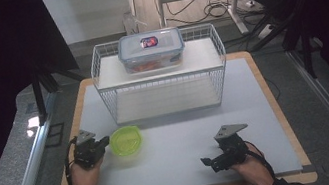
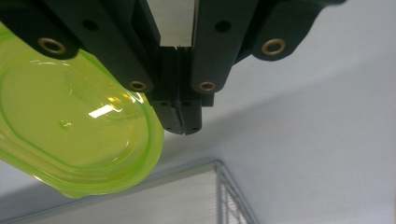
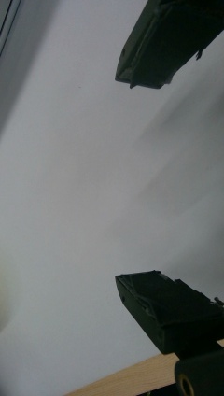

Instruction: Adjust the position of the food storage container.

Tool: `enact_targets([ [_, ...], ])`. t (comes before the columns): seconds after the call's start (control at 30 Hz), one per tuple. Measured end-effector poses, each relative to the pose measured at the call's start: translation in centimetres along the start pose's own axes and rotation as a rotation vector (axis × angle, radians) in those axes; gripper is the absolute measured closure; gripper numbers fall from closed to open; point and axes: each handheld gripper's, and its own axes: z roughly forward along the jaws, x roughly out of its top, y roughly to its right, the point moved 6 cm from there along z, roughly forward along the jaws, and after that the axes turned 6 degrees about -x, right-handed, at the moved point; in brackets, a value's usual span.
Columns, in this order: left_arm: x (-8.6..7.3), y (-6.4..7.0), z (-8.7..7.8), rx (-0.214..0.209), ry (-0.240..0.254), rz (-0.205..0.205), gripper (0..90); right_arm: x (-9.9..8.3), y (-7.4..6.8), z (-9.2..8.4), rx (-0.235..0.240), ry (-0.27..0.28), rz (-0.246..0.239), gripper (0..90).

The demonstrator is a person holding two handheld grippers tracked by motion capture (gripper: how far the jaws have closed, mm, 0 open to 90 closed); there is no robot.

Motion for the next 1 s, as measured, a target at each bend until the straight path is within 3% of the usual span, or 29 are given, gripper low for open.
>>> enact_targets([
  [0.37, 1.0, 3.3, 1.9, -0.073, -0.013, 0.055, 90.0, -0.1, 0.4, 0.0, 0.002, -0.002, 0.008, 4.1],
  [0.63, 1.4, 6.0, 3.0, -0.129, -0.029, 0.092, 90.0, -0.3, 1.5, 0.0, -0.011, 0.003, 0.036, 4.1],
  [1.0, 1.8, 9.3, 4.2, -0.195, -0.036, 0.136, 90.0, -0.3, 2.0, -0.2, -0.019, 0.014, 0.032, 4.1],
])
